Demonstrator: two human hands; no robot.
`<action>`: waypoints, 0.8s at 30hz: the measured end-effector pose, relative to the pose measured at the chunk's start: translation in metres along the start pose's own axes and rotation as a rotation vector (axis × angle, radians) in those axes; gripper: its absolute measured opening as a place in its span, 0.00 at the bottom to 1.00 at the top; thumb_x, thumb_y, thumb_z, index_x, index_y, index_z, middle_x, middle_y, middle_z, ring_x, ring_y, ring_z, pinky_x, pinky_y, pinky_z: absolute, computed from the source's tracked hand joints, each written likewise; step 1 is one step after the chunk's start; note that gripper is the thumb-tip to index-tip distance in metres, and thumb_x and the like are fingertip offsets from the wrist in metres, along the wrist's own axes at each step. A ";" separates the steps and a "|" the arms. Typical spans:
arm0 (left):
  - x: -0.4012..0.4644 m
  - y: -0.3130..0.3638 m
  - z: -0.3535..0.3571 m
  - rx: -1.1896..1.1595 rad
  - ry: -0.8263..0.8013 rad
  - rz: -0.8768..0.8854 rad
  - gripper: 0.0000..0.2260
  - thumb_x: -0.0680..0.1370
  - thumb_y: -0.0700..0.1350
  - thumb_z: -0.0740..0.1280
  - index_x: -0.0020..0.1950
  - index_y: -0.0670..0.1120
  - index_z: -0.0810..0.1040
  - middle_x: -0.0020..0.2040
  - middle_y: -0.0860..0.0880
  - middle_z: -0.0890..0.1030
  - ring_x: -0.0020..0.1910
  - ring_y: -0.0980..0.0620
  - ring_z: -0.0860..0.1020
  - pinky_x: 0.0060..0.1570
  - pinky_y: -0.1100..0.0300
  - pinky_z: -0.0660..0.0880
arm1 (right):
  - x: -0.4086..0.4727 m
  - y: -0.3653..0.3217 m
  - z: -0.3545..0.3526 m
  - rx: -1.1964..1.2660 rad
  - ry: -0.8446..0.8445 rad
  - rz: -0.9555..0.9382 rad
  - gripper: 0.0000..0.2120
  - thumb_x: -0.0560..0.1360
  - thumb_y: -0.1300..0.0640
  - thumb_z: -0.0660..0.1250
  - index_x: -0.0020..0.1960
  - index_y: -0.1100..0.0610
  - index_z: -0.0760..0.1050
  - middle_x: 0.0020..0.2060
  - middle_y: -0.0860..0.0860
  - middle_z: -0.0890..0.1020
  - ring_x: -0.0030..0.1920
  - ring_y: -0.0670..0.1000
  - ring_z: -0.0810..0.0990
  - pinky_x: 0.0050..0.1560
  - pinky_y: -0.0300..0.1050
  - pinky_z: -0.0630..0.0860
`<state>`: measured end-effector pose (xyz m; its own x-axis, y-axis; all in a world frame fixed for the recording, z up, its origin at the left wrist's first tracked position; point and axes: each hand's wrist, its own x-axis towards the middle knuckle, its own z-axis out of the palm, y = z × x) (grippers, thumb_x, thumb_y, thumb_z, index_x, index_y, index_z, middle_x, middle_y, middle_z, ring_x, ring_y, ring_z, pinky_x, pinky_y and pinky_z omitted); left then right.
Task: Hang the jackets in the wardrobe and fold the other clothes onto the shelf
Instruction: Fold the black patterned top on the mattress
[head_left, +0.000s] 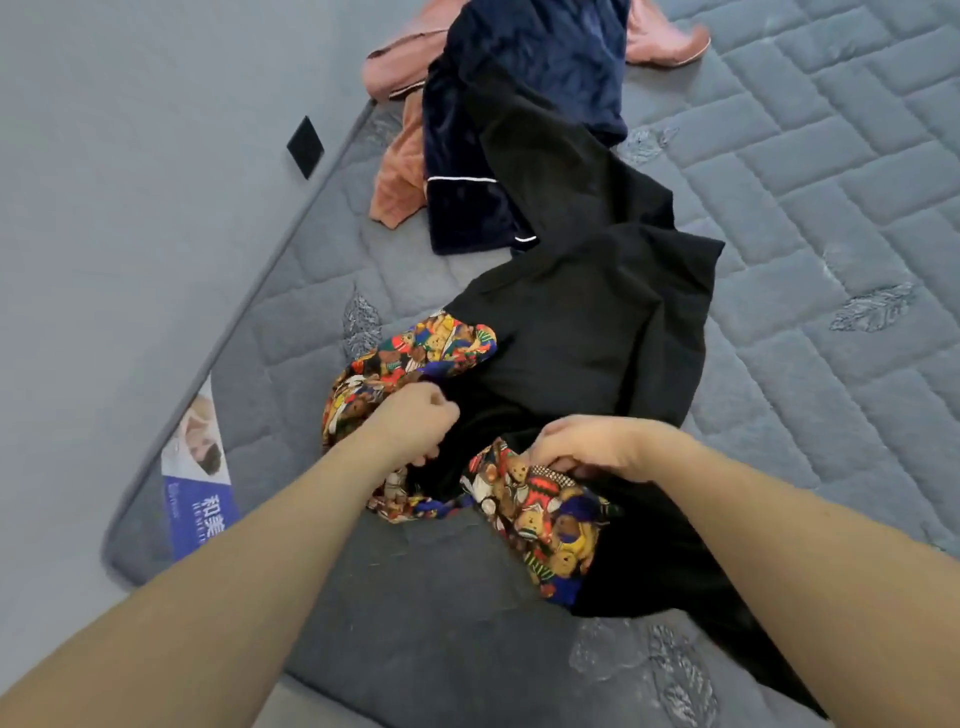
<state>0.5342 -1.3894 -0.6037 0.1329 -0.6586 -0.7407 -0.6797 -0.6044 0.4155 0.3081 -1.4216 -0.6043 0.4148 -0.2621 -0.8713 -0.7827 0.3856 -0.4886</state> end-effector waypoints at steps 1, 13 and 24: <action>0.005 0.013 0.001 0.125 0.141 0.220 0.09 0.78 0.48 0.61 0.56 0.48 0.74 0.51 0.49 0.80 0.51 0.47 0.79 0.47 0.49 0.77 | 0.001 -0.001 -0.013 0.076 0.070 0.001 0.14 0.74 0.45 0.69 0.53 0.53 0.78 0.48 0.46 0.81 0.50 0.47 0.78 0.48 0.43 0.72; 0.071 0.020 -0.023 0.723 -0.054 -0.065 0.21 0.78 0.49 0.57 0.69 0.44 0.73 0.69 0.40 0.73 0.66 0.38 0.73 0.63 0.44 0.71 | 0.047 0.022 -0.090 0.380 1.054 0.431 0.40 0.72 0.45 0.67 0.76 0.57 0.53 0.74 0.58 0.60 0.71 0.64 0.62 0.70 0.61 0.62; 0.138 0.062 -0.019 0.010 0.117 -0.010 0.13 0.74 0.45 0.64 0.58 0.43 0.76 0.56 0.42 0.80 0.52 0.42 0.78 0.54 0.51 0.76 | 0.040 0.059 -0.132 1.042 0.675 0.203 0.27 0.70 0.42 0.73 0.63 0.56 0.78 0.58 0.55 0.83 0.56 0.58 0.81 0.59 0.56 0.76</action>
<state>0.5237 -1.5261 -0.6697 0.2222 -0.7008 -0.6779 -0.6853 -0.6068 0.4027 0.2173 -1.5258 -0.6617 -0.2304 -0.3970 -0.8884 0.0610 0.9053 -0.4204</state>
